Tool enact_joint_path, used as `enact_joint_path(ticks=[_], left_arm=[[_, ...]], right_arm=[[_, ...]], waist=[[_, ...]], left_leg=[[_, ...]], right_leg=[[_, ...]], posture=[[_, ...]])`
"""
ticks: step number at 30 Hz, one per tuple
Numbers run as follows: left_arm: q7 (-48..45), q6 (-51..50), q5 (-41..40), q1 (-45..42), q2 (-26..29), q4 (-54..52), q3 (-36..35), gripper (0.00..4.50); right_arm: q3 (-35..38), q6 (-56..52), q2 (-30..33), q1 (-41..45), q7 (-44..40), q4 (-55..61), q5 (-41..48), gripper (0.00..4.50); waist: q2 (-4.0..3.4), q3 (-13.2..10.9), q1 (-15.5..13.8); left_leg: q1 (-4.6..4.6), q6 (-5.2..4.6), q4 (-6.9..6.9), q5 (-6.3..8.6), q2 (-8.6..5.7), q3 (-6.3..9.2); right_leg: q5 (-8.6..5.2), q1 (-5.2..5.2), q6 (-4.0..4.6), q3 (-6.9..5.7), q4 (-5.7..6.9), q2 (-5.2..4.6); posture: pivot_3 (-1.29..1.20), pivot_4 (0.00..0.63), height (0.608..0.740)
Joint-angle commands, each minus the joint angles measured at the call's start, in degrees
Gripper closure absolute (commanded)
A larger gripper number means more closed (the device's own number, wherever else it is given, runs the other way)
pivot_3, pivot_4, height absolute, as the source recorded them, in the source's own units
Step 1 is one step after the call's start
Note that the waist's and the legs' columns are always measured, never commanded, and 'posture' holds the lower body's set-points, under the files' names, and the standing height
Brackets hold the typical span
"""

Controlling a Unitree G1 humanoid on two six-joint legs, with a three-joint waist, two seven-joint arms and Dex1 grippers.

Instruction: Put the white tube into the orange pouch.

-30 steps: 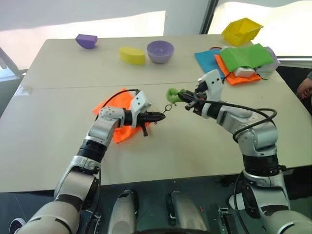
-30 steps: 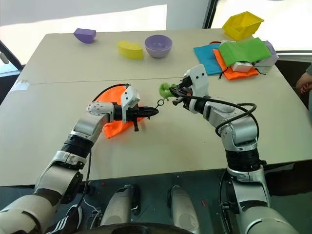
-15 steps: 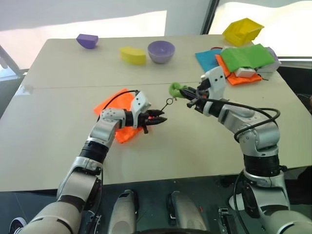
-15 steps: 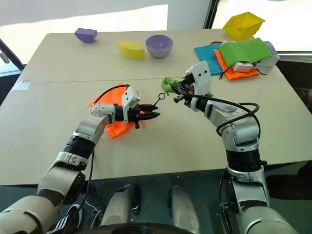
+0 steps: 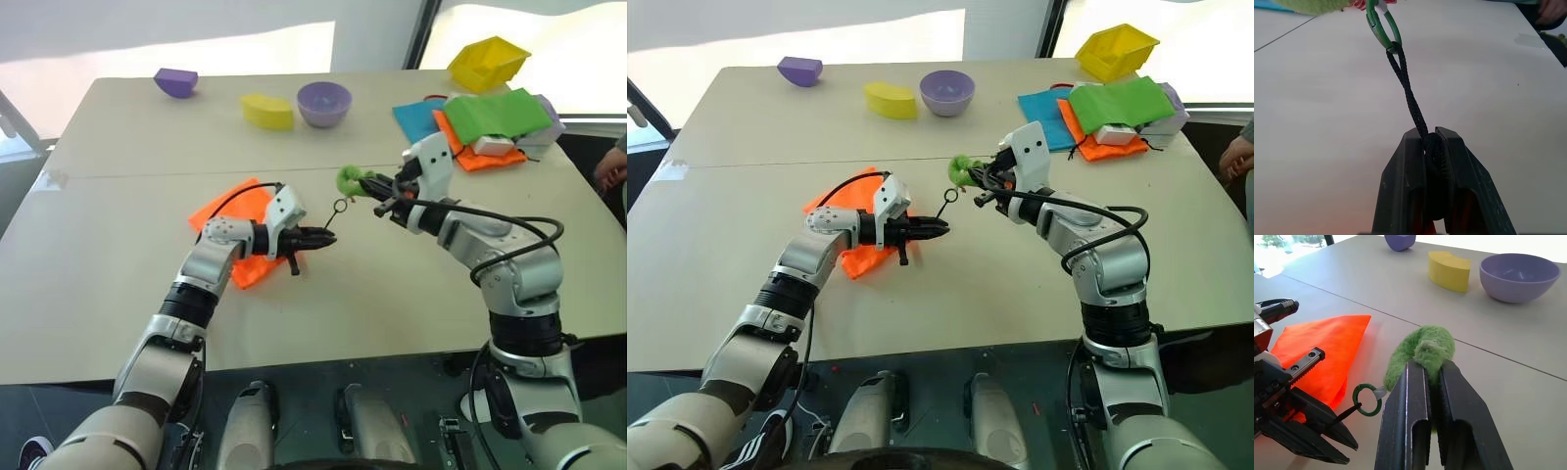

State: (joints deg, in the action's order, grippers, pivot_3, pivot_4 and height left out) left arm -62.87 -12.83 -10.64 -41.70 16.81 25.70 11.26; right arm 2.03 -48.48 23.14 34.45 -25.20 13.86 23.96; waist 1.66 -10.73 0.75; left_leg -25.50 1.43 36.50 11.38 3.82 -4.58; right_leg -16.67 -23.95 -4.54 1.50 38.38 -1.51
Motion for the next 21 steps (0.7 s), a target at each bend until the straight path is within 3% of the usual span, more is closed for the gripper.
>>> enact_joint_path(ticks=[1, 5, 21], left_arm=[[0.41, -0.36, -0.72, -0.06, -0.12, -1.87, -0.81, 4.48], [1.18, -1.92, -1.75, 0.15, -0.61, -2.45, -1.63, 2.86], [0.58, -0.76, -0.57, -0.08, 0.37, -2.46, -0.60, 2.86]], right_arm=[[1.15, 0.51, 0.29, 1.04, -0.10, 1.94, 0.71, 4.50], [0.88, 0.57, 0.13, 1.16, -0.19, 1.80, 0.69, 4.50], [1.01, 0.55, -0.18, 1.44, 0.09, 2.02, 0.86, 4.50]], waist=[[0.00, 0.00, 0.01], [0.00, 0.00, 0.02], [0.00, 0.00, 0.03]], left_leg=[[0.00, 0.00, 0.00, 0.00, 0.00, 0.00], [0.00, 0.00, 0.00, 0.00, 0.00, 0.01], [0.01, 0.00, 0.02, 0.00, 0.00, 0.01]], right_leg=[[0.00, 0.00, 0.00, 0.00, 0.00, 0.00], [0.00, 0.00, 0.00, 0.00, 0.00, 0.00], [0.00, 0.00, 0.00, 0.00, 0.04, 0.00]], posture=[[0.00, 0.150, 0.740], [0.00, 0.150, 0.740], [0.00, 0.150, 0.740]])
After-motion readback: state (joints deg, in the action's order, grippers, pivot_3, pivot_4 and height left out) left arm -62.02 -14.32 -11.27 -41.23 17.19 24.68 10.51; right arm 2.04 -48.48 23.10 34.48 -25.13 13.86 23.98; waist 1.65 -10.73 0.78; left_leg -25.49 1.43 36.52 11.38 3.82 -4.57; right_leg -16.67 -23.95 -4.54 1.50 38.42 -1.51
